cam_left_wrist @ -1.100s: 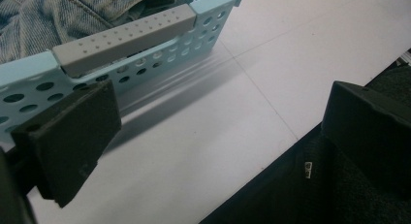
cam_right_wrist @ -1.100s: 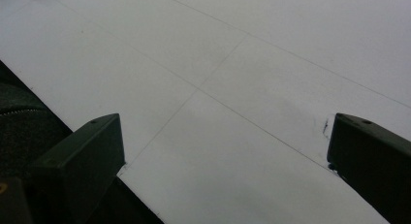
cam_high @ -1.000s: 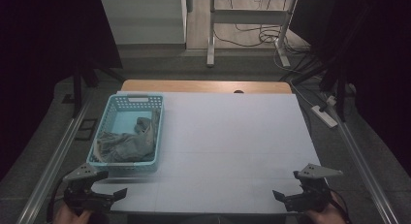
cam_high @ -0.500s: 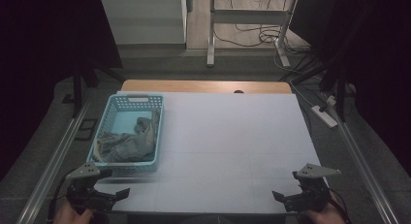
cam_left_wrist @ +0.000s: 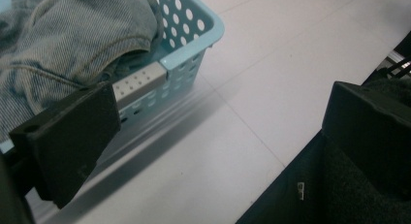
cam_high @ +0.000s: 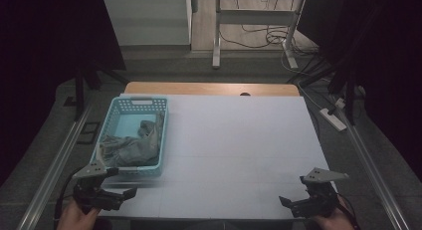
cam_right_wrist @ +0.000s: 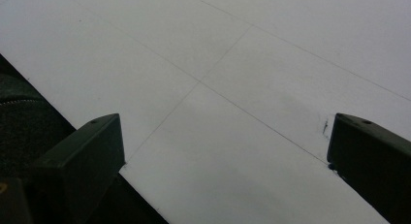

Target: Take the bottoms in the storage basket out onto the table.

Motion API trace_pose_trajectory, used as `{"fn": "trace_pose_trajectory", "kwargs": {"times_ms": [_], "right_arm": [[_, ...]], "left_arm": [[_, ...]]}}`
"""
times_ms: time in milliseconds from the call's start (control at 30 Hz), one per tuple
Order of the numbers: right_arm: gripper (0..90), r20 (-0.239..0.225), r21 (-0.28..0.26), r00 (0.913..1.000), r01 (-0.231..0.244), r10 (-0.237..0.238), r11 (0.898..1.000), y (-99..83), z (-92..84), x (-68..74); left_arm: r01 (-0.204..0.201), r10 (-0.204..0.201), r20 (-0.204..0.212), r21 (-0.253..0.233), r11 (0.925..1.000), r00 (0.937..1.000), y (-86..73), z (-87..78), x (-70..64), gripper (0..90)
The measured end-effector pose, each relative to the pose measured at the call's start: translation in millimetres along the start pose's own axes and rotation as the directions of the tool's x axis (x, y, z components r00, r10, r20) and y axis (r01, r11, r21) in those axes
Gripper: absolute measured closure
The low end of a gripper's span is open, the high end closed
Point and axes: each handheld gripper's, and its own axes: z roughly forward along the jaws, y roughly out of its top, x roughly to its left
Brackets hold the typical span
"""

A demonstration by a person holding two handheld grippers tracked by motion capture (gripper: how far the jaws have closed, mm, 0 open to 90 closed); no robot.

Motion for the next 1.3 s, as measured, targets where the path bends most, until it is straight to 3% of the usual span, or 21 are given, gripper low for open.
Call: {"fn": "trace_pose_trajectory", "kwargs": {"times_ms": [500, 933, 1300], "right_arm": [[0.1, -0.003, 0.011, 1.0000, 0.001, -0.001, 1.000, 0.5, 1.2, 0.5], [0.1, -0.003, 0.026, 0.9999, 0.017, -0.017, 1.000, 0.9, 2.7, 1.1], [0.1, -0.005, 0.033, 0.9998, 0.018, -0.017, 0.999, 1.2, 3.4, 1.2]], "left_arm": [[-0.014, 0.014, -0.015, 0.003, 0.9999, 0.9998, 19.0, 10.1, 8.6, 0.0], [0.012, -0.012, -0.012, -0.009, 0.9999, 0.9999, 37.8, 19.2, 17.1, 0.0], [0.010, -0.010, -0.032, 0.011, 0.9999, 0.9994, 50.6, 29.7, 23.1, 0.1]]}}
